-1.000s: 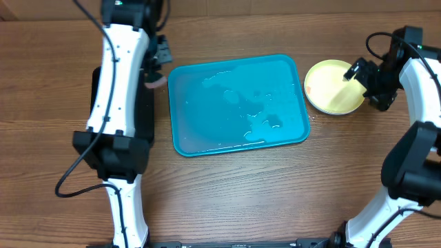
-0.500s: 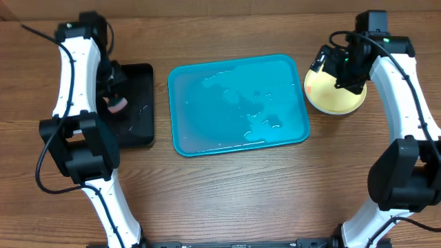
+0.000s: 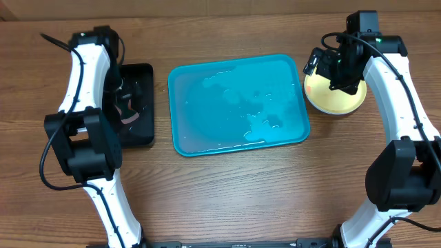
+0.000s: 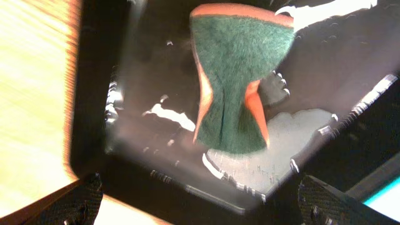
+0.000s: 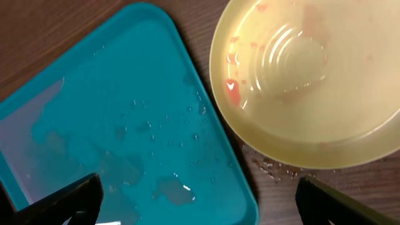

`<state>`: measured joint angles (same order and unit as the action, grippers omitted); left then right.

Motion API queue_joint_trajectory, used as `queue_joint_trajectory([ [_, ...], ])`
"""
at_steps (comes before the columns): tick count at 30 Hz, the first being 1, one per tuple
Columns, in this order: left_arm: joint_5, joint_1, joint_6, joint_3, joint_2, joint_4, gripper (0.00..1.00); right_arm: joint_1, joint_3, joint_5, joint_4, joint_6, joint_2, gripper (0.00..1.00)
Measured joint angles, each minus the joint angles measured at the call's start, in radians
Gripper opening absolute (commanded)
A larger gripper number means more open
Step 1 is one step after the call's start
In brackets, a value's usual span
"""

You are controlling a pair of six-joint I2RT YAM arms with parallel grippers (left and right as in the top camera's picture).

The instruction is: Clean dirty plates on tray and stack at the side

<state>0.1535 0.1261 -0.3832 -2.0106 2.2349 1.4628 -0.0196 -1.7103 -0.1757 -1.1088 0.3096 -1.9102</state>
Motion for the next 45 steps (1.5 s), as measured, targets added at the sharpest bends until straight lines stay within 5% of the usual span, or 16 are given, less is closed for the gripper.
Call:
queue_joint_trajectory([
  [7, 0.005, -0.03, -0.003, -0.29, -0.089, 0.211, 1.0, 0.001, -0.049, 0.0, -0.085, -0.024, 0.045, 1.0],
  [19, 0.005, -0.205, -0.003, -0.38, -0.53, 0.224, 1.0, 0.002, -0.108, -0.004, -0.302, -0.053, 0.47, 1.0],
  [33, 0.005, -0.205, -0.003, -0.372, -0.526, 0.225, 1.0, 0.002, -0.108, -0.047, -0.431, -0.053, 0.565, 1.0],
  [45, 0.005, -0.205, -0.003, -0.372, -0.526, 0.225, 1.0, 0.002, -0.098, 0.022, -0.307, -0.063, 0.568, 1.0],
])
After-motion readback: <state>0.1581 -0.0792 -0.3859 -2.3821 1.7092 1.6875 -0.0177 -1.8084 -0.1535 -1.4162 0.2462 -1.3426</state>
